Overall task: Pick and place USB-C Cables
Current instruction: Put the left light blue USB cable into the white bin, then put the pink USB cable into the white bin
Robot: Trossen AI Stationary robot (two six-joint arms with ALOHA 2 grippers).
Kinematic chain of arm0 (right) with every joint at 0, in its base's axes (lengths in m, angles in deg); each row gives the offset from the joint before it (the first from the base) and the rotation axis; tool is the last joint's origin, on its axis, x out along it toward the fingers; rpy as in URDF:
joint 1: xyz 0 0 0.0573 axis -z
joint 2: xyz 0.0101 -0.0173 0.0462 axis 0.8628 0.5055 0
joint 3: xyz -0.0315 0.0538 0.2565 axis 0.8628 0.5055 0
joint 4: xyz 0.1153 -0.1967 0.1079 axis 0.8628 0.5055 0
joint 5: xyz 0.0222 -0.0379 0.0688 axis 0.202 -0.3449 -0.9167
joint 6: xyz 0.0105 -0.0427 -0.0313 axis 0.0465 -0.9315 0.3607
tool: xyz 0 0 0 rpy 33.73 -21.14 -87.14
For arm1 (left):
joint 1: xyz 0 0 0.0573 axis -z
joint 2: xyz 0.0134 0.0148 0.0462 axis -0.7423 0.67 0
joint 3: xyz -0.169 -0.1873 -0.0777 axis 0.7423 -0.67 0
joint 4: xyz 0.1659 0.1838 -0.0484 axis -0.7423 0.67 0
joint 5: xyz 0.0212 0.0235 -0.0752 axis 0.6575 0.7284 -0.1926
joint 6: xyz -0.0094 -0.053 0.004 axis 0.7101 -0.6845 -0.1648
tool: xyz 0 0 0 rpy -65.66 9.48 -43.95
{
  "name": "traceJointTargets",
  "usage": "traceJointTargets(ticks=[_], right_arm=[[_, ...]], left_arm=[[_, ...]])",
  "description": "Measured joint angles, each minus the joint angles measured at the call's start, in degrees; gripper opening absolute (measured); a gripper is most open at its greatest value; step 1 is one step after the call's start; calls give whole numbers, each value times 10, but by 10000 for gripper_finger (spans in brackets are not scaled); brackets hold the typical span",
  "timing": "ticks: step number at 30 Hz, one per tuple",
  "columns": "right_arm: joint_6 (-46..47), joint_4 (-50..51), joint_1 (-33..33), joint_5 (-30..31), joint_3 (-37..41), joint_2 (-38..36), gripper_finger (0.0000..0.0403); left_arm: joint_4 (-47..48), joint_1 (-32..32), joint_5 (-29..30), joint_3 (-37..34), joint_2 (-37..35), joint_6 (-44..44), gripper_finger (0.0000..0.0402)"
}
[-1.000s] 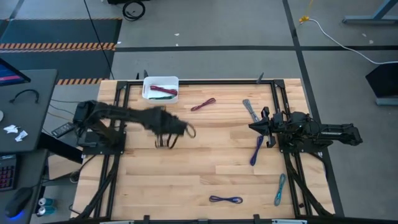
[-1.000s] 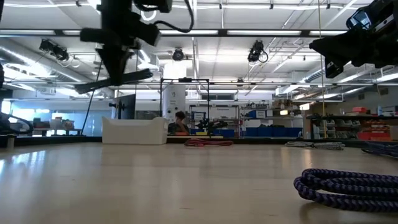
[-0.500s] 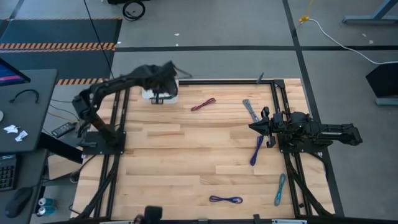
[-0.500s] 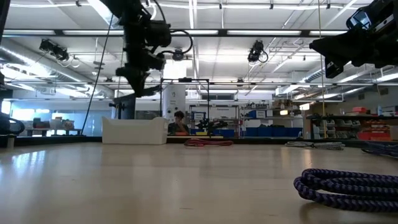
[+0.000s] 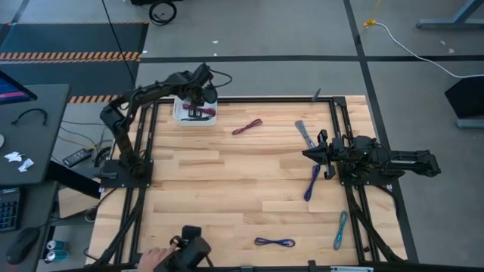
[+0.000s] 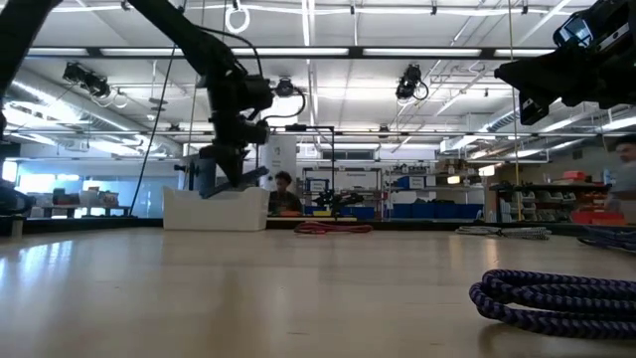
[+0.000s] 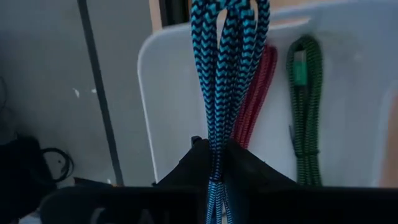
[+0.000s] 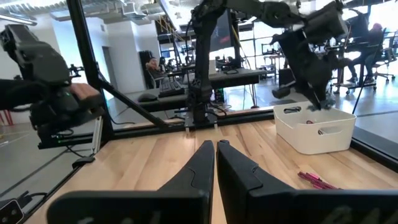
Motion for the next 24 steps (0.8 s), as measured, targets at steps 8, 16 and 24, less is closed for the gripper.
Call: traceJointTargets(ticks=[8, 16, 24], right_arm=[[0, 0, 0, 0, 0, 0, 23], [0, 0, 0, 0, 0, 0, 23], [0, 0, 0, 0, 0, 0, 23]], left_arm=[[-25, -22, 9, 0, 51, 1, 45], [-53, -22, 17, 0, 60, 1, 80], [0, -20, 33, 24, 60, -28, 161]])
